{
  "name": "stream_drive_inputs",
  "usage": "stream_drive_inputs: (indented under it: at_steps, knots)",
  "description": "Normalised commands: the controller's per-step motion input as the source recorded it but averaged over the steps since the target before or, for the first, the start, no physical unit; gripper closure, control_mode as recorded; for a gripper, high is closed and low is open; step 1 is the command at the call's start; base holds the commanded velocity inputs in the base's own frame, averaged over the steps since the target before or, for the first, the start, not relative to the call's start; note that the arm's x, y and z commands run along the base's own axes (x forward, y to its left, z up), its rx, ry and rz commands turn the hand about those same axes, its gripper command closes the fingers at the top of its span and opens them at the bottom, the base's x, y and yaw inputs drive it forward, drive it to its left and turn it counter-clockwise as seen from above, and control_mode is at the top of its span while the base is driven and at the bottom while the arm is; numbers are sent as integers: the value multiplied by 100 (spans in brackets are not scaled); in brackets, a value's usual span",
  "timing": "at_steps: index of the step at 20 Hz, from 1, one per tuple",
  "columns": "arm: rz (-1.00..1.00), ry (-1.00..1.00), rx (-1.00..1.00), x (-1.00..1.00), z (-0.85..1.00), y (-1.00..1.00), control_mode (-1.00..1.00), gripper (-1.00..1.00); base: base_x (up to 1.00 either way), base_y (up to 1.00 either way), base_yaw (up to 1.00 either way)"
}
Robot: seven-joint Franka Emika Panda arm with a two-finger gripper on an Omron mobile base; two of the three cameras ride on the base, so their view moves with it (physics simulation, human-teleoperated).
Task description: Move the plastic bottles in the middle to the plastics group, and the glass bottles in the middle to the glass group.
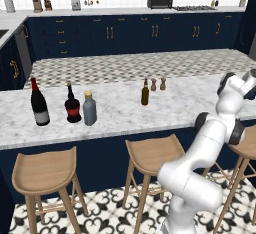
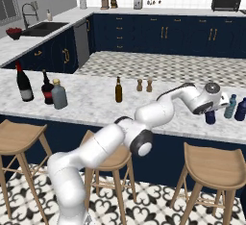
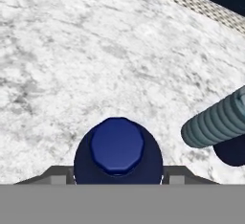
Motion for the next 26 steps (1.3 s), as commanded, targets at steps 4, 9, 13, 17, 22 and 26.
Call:
stream_drive_inputs:
  at_steps: [4, 9, 13, 17, 22, 26]
  knots:
    - [4, 21, 13, 10, -20, -20, -100, 100, 0, 0, 0]
    - [2, 22, 16, 10, -14, -40, -100, 100, 0, 0, 0]
    - [3, 21, 18, 9, -14, -41, -100, 100, 0, 0, 0]
    - [4, 22, 20, 0, -23, -49, -100, -100, 0, 0, 0]
    - [4, 25, 22, 3, -12, -52, -100, -100, 0, 0, 0]
    - [4, 21, 21, 3, 0, -34, -100, -100, 0, 0, 0]
